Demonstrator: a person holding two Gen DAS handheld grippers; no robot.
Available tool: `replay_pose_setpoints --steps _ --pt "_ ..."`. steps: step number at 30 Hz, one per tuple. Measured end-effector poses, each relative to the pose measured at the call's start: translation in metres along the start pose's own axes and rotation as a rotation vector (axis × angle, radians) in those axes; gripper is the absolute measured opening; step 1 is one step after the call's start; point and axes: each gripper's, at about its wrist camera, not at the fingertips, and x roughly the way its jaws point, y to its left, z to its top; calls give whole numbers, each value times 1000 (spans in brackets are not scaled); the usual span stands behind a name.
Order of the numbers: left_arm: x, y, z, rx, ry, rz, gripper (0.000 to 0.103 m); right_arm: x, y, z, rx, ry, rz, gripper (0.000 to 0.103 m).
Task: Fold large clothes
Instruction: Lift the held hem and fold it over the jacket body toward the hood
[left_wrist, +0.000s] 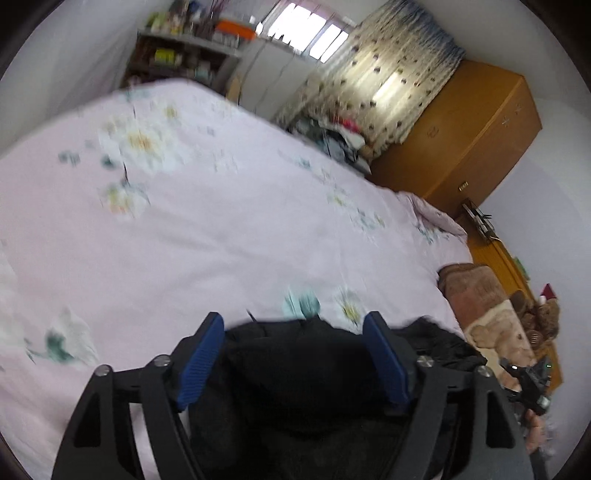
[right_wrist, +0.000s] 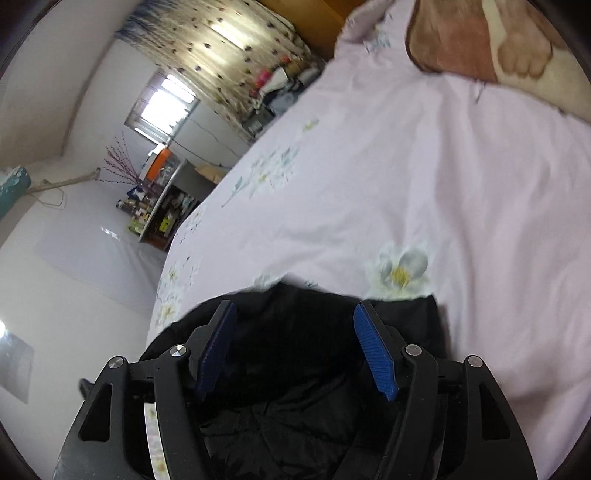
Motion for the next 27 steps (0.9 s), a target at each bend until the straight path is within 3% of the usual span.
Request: replay_pose_setpoints --steps 3,10,17,19,21,22,23,24,25,27 --pt "5 1 3 21 19 21 83 4 2 -4 -51 7 -17 66" --pt "66 13 -15 100 218 104 82 46 -16 -19 -170 125 -115 66" --pt "101 2 -16 129 268 78 82 76 -35 -7 -158 198 -52 66" --pt "107 -5 -18 171 271 85 77 82 -34 -4 -156 207 -22 66" --pt "109 -10 -20 201 264 85 63 83 -30 -4 -176 217 -8 67" --pt "108 -12 -20 213 254 82 59 82 -26 -4 -197 211 -16 65" --pt "106 -13 -19 224 243 85 49 81 -24 -5 -211 197 -26 43" --pt "105 -15 -18 232 229 90 37 78 -20 -5 -227 170 -55 29" --pt "102 -17 -16 235 209 96 33 75 -16 -4 -231 150 -76 16" --pt "94 -18 -10 225 147 100 30 68 -5 -2 -251 99 -119 12"
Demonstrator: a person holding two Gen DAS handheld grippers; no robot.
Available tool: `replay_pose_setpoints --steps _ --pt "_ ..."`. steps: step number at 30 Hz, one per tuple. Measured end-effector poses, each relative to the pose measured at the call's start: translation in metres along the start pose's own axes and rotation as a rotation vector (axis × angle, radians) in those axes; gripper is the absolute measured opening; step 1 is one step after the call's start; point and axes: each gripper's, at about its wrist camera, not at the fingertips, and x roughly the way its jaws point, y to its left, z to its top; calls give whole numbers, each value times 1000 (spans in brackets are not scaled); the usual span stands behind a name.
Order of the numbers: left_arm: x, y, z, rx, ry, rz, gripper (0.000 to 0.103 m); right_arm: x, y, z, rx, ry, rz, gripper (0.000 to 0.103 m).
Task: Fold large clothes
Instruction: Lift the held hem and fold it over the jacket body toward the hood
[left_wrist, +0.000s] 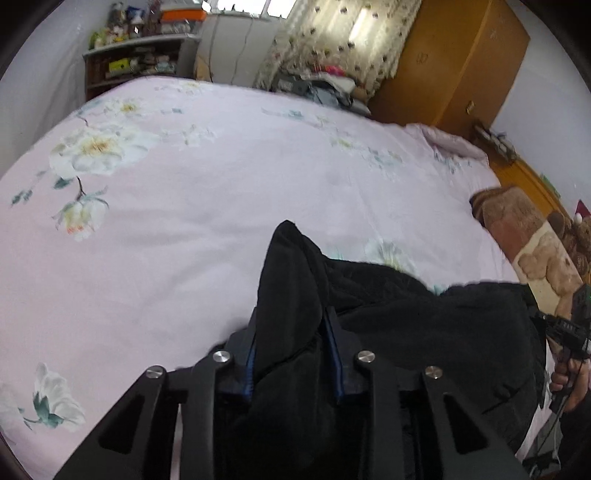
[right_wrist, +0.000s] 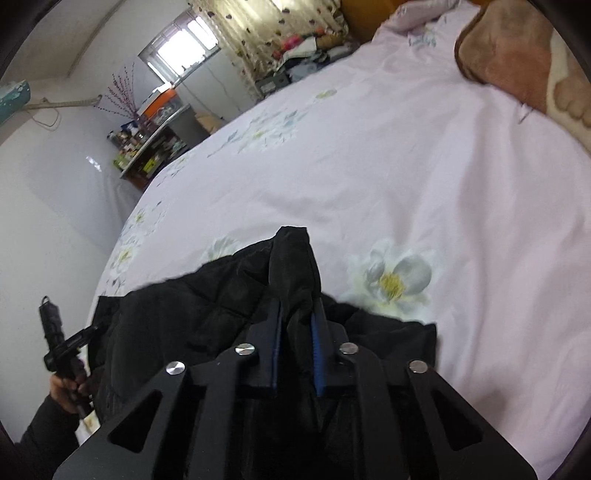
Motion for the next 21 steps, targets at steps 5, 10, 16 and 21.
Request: replay_pose_setpoints --steps 5,10,16,21 --pt "36 5 -6 -38 7 76 31 30 5 4 8 -1 -164 11" --pt "62 10 -23 -48 15 109 37 76 -7 -20 -4 55 -281 12" --pt "70 4 -34 -12 -28 170 44 87 -12 -30 -40 39 -318 12" --pt "71 2 -36 8 -57 211 46 93 -11 -33 -71 33 -354 13"
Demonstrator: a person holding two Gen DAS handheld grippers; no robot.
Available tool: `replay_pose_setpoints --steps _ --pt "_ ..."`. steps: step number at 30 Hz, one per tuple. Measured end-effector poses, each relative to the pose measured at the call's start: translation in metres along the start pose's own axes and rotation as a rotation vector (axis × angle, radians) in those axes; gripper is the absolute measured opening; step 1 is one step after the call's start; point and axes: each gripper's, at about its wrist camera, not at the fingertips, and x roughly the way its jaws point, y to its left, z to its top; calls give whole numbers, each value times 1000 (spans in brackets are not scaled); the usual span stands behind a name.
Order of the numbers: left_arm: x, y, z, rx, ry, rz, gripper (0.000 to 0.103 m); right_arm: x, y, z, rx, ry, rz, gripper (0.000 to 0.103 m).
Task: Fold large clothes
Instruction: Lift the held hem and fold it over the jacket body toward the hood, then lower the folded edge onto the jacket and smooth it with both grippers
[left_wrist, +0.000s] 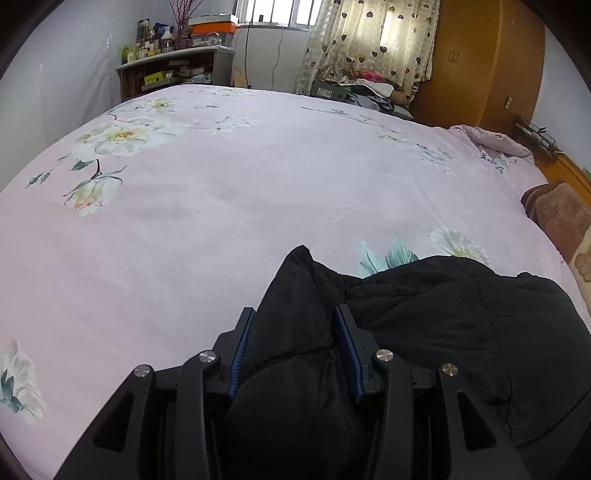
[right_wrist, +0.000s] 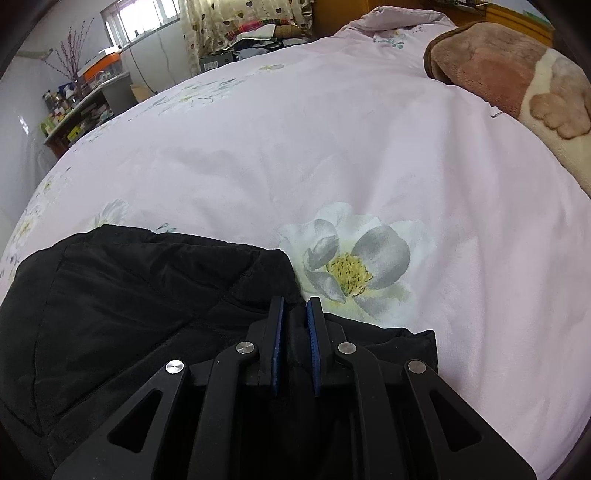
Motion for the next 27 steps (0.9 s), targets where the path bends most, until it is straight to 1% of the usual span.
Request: replay_pose_setpoints --steps 5,8,10,12,13,14,15,17,18,19,21,23,25,27 --pt "2 0 -2 -2 -3 8 49 0 0 -3 -2 -14 -6 13" --pt "0 -2 3 1 23 23 53 -3 4 -1 -9 -4 -18 14" --pt "-4 -1 11 2 53 28 56 -13 5 4 -12 3 -25 15" --pt "-14 3 19 -10 66 15 58 -29 6 9 -15 -4 -40 20" --pt "-23 6 24 -20 58 3 59 -40 6 12 -21 -26 -46 26" --pt "-31 9 27 -27 44 -2 63 -58 7 15 -28 -69 -48 34" --pt "-42 13 31 -36 22 -3 68 -74 7 17 -32 -107 -46 37" --pt "-64 18 39 -54 -28 6 68 -104 11 21 -35 -176 -47 38" --pt "-75 19 43 -63 -54 10 69 -122 17 21 -37 -219 -28 38" --pt "-85 17 44 -67 -76 3 69 -135 26 18 -46 -252 12 38" --pt "-102 4 45 -68 -108 -28 69 -140 51 11 -96 -264 78 38" --pt "-112 -22 38 -50 -125 -113 69 -132 78 -1 -153 -248 124 38" --pt "-112 -57 27 31 -121 -191 69 -114 95 -10 -182 -214 148 38" --pt "-95 -89 14 122 -108 -216 69 -84 103 -15 -182 -162 127 38"
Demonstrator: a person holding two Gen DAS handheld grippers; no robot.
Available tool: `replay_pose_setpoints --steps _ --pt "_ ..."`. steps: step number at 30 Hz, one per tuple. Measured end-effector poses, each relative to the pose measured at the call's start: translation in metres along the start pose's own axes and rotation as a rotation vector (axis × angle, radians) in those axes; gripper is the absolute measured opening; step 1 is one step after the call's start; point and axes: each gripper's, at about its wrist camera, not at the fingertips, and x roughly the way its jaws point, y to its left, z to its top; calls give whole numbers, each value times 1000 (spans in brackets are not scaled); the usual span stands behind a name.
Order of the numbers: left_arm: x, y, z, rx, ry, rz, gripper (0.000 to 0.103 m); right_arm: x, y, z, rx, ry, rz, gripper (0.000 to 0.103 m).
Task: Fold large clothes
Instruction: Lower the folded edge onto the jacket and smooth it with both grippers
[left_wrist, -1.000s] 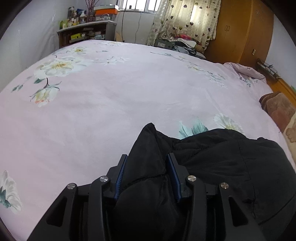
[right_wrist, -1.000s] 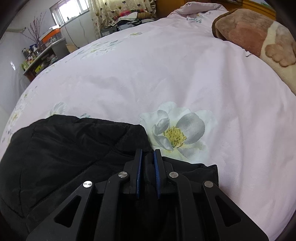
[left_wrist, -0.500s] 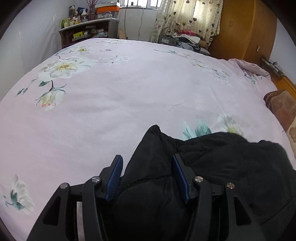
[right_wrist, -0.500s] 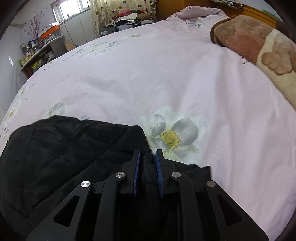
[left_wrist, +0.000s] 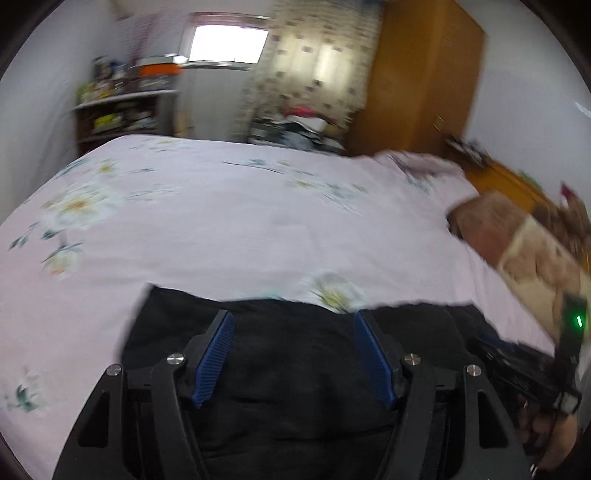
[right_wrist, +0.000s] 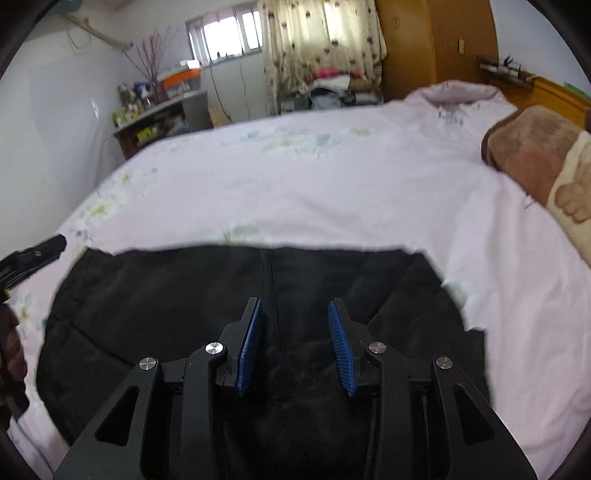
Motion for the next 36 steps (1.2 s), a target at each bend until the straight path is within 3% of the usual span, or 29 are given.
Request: replay_pose_setpoints --steps 3,4,10,18,22,25,27,31,36 --pt "53 -5 -20 20 121 36 69 25 -8 -4 -1 -11 -38 40" --pt "62 1 -25 4 121 38 70 32 -12 -5 7 -10 -29 44" --pt "79 1 -37 35 72 72 70 54 -19 -20 -11 -13 -21 46" --pt "82 -5 -45 46 67 103 70 60 -18 -23 -14 -26 -36 46" --pt "69 -8 -24 64 132 95 69 46 -14 -13 -24 -3 -47 46" --pt "36 3 -7 120 49 98 69 13 -23 -5 -29 -71 -61 46" --pt "24 22 -3 155 4 151 69 4 -43 -5 -4 -90 -102 46" --pt "48 73 -18 51 95 211 69 24 -88 -16 76 -32 -167 46" --pt "63 75 -33 19 51 225 70 44 -87 -24 67 -29 -173 46"
